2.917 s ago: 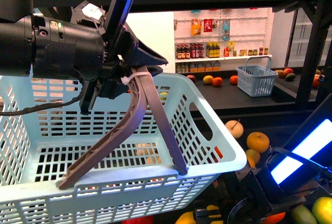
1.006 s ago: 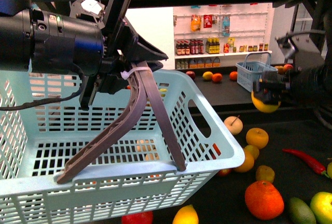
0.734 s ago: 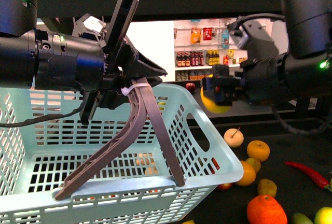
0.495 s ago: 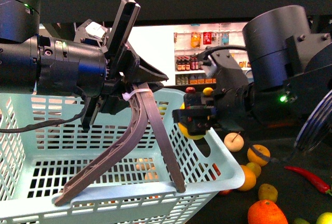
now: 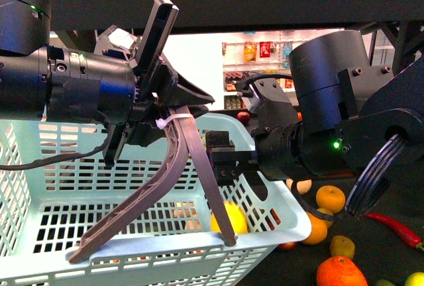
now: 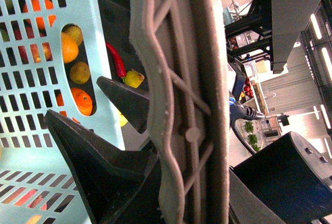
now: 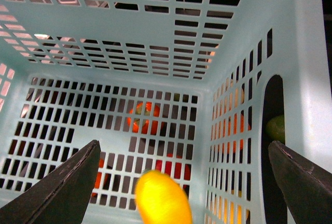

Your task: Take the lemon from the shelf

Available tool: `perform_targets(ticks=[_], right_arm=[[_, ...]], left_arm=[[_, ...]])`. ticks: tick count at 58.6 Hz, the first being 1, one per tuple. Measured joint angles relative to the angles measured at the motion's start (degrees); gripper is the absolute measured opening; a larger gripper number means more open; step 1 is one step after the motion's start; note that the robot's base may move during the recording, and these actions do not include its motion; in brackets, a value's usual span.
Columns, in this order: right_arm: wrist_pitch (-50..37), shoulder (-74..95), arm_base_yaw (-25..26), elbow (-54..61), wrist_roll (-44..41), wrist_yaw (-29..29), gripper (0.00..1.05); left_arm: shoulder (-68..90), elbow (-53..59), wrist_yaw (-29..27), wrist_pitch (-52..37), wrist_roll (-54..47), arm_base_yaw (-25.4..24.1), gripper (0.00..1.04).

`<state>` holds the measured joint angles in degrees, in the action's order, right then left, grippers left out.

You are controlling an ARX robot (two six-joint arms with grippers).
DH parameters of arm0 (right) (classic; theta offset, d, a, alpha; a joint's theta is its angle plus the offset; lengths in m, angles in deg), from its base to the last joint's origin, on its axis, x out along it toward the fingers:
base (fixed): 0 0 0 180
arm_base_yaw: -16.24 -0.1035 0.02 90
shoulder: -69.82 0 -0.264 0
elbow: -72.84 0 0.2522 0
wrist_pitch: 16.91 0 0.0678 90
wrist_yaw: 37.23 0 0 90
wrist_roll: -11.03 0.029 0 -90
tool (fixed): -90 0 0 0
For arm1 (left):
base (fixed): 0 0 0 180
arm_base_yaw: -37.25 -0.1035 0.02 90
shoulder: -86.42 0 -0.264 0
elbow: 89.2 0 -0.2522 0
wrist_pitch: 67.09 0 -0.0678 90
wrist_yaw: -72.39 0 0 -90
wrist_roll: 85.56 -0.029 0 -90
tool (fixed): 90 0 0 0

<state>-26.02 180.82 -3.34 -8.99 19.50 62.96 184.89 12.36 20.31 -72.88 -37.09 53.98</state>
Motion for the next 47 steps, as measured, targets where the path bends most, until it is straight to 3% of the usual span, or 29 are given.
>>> perform_targets(ticks=[13,28,37,47], right_arm=[[-1.2,-2.6,4.5,0.0,2.7,0.3,0.97],[-2.4,-1.9,14.5,-0.3,4.6,-0.1,0.97],[-3.0,4.3,20.2,-0.9,2.2,-2.0,0.97],[-4.0,13.2,22.3,0.2,-2.1,-2.7,0.97]], left_arm=[[0.0,0.0,-0.3,0.0,0.0,0.0,0.12],[0.0,0.0,-0.2,0.0,0.0,0.0,0.12],[0.0,0.0,-0.1,0.0,0.0,0.0,0.12],[0.0,0.0,-0.2,0.0,0.0,0.0,0.12]])
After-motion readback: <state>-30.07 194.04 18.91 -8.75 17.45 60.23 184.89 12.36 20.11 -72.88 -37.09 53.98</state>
